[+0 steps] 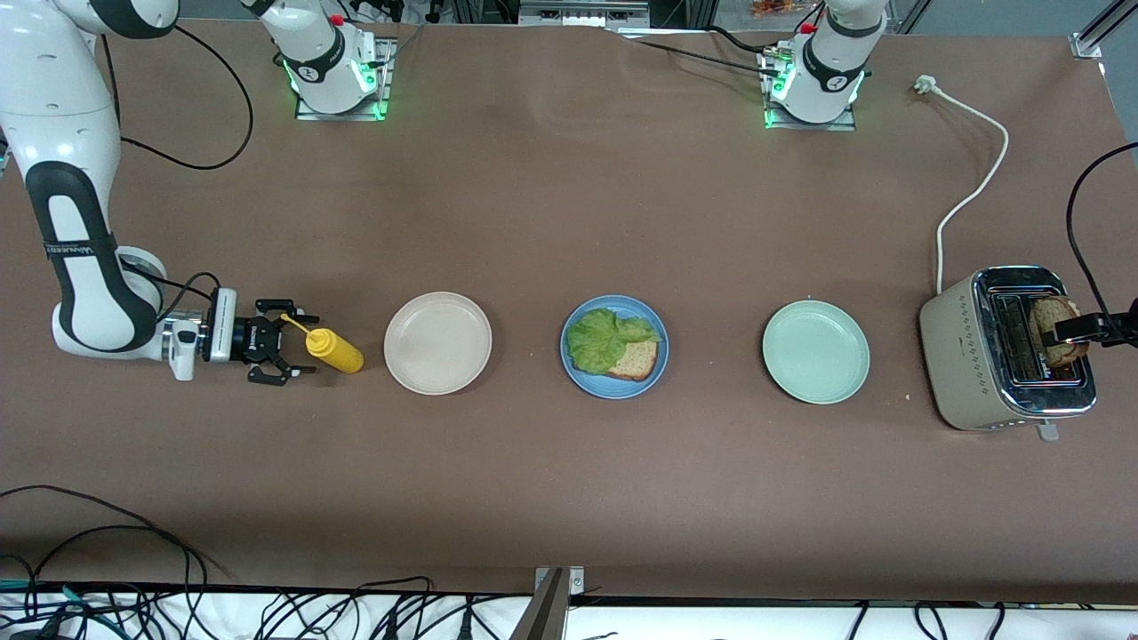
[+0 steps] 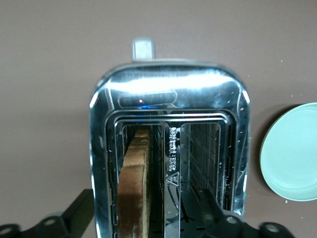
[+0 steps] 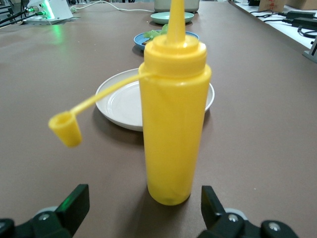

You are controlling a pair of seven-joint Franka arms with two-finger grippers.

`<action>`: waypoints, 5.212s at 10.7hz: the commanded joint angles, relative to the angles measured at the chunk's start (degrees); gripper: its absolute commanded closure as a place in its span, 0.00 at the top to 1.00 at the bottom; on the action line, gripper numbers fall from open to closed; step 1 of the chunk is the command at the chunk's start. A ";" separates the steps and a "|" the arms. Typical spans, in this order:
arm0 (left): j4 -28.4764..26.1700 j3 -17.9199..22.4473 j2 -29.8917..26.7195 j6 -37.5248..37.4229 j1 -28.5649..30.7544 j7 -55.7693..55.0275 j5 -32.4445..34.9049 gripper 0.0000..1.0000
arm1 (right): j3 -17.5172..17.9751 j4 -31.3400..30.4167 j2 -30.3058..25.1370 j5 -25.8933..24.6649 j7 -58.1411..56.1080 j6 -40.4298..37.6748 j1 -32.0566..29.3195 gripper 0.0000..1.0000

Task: Make sandwich in blue plate with both arms

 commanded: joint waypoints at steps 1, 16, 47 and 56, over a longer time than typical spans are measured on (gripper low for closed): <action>-1.93 -0.56 0.10 0.38 1.27 -0.36 -1.70 0.60 | 0.68 1.47 2.07 1.98 -3.11 0.79 -0.67 1.00; 3.25 -1.44 -3.85 -9.36 0.83 -0.01 -0.56 0.00 | 2.79 1.73 4.19 9.01 -3.03 8.17 3.20 0.11; 5.19 -1.62 -12.47 -17.10 0.66 0.43 -1.00 0.00 | -33.33 44.89 17.10 -68.06 118.26 -27.95 83.79 0.00; 5.19 -1.53 -12.55 -17.72 0.74 0.34 -1.35 0.00 | -32.72 44.71 19.57 -71.15 120.18 -27.33 85.38 0.00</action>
